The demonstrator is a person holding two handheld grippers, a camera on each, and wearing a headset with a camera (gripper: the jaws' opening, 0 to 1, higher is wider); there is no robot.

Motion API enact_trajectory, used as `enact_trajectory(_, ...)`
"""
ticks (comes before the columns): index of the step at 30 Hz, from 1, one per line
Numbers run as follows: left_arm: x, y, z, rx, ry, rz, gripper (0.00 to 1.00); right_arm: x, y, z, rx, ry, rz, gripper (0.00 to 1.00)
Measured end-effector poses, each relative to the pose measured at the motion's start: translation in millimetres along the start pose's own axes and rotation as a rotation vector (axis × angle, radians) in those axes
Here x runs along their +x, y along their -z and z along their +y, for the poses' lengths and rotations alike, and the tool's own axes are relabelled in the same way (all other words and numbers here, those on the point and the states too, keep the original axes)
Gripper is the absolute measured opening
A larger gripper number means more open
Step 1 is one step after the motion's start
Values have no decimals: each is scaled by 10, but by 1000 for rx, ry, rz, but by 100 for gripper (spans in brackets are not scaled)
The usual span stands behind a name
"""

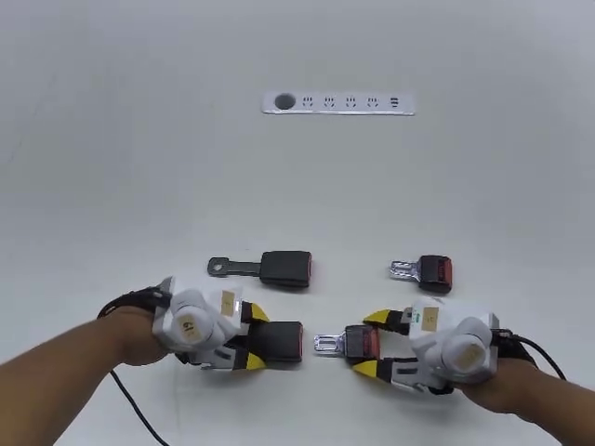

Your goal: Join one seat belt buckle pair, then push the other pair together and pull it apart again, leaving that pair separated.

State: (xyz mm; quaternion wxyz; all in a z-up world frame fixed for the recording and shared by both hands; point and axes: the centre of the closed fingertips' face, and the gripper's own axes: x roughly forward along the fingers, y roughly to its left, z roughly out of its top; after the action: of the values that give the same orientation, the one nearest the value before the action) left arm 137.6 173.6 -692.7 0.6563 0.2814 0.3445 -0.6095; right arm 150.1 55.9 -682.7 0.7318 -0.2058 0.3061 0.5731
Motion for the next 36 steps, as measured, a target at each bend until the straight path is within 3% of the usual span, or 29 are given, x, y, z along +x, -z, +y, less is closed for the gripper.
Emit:
enact_trajectory(6, -5, -29, -2, 7, 5, 12, 33, 176, -130, 43, 6, -2, -16, 35)
enact_trajectory(12, 1, -12, 9, 7, 5, 16, 33, 246, -151, 83, -31, 8, -14, 35)
enact_trajectory(16, 6, -7, 13, 6, 3, 20, 33, 331, -232, 153, -16, 2, -22, 35)
enact_trajectory(23, 11, 4, 15, 4, 1, 29, 33, 327, -182, 154, -4, 13, -19, 35)
enact_trajectory(30, 15, 1, 14, 7, 1, 39, 32, 371, -266, 230, 52, 37, -37, 34)
enact_trajectory(36, 20, 13, 16, 23, 15, 53, 32, 425, -258, 203, 38, 34, -28, 34)
